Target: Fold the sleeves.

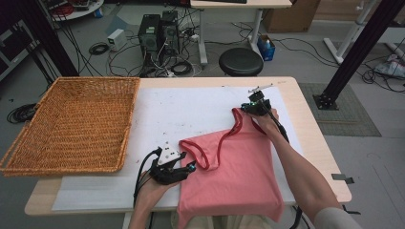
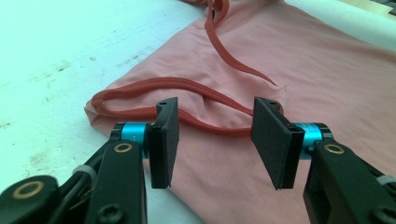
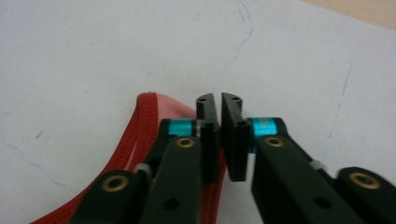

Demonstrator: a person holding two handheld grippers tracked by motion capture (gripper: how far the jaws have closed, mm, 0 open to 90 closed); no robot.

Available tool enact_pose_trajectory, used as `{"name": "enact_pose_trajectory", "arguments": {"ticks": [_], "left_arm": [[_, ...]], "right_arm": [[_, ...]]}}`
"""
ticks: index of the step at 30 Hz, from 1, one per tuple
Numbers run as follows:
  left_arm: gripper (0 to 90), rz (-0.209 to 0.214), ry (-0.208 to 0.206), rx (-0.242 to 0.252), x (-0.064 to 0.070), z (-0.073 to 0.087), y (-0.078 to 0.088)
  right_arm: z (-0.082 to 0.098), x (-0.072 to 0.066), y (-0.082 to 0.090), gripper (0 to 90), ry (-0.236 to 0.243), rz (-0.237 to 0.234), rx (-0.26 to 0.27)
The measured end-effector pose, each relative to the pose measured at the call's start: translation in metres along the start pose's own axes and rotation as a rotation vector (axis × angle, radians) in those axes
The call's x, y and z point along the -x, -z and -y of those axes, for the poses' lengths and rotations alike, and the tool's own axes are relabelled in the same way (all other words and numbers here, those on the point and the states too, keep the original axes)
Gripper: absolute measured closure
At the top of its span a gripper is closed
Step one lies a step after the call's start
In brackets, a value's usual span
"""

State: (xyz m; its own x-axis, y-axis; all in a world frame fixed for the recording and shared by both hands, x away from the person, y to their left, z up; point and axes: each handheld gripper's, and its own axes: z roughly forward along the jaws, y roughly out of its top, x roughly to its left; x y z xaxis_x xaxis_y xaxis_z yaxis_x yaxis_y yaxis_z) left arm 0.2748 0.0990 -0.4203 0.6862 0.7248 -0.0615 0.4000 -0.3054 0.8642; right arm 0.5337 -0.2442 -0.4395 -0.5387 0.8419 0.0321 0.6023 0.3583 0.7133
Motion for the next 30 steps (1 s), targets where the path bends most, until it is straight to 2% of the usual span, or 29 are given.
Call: {"name": "enact_pose_trajectory", "arguments": {"ticks": [3,6,9,12,14,21,24,30], "left_arm": [[51.6,-0.006,-0.002,0.000,-0.001,-0.001,0.001],[51.6,-0.007,-0.003,-0.001,-0.001,-0.002,0.000],[51.6,-0.005,-0.005,0.002,0.000,-0.002,-0.002],[51.6,0.000,-0.009,0.005,0.001,-0.003,-0.004],[51.7,0.002,-0.013,0.003,0.002,-0.003,-0.004],[51.5,0.007,-0.013,0.012,0.003,-0.006,-0.006],[51.5,0.008,-0.015,0.012,0.003,-0.007,-0.008],[51.5,0.013,-0.016,0.008,0.004,-0.006,-0.008]], "right_arm": [[-0.001,0.000,0.006,88.2,0.008,-0.022,-0.001],[-0.003,-0.003,0.020,88.3,0.045,-0.032,0.015],[-0.002,-0.006,0.039,88.3,0.036,-0.054,0.073],[0.003,-0.012,0.060,88.3,0.054,-0.055,0.111],[0.010,-0.016,0.074,88.2,0.048,-0.063,0.137],[0.050,-0.041,0.116,88.2,0.076,-0.075,0.189],[0.072,-0.054,0.133,88.2,0.060,-0.104,0.232],[0.118,-0.074,0.159,88.0,0.038,-0.157,0.240]]}}
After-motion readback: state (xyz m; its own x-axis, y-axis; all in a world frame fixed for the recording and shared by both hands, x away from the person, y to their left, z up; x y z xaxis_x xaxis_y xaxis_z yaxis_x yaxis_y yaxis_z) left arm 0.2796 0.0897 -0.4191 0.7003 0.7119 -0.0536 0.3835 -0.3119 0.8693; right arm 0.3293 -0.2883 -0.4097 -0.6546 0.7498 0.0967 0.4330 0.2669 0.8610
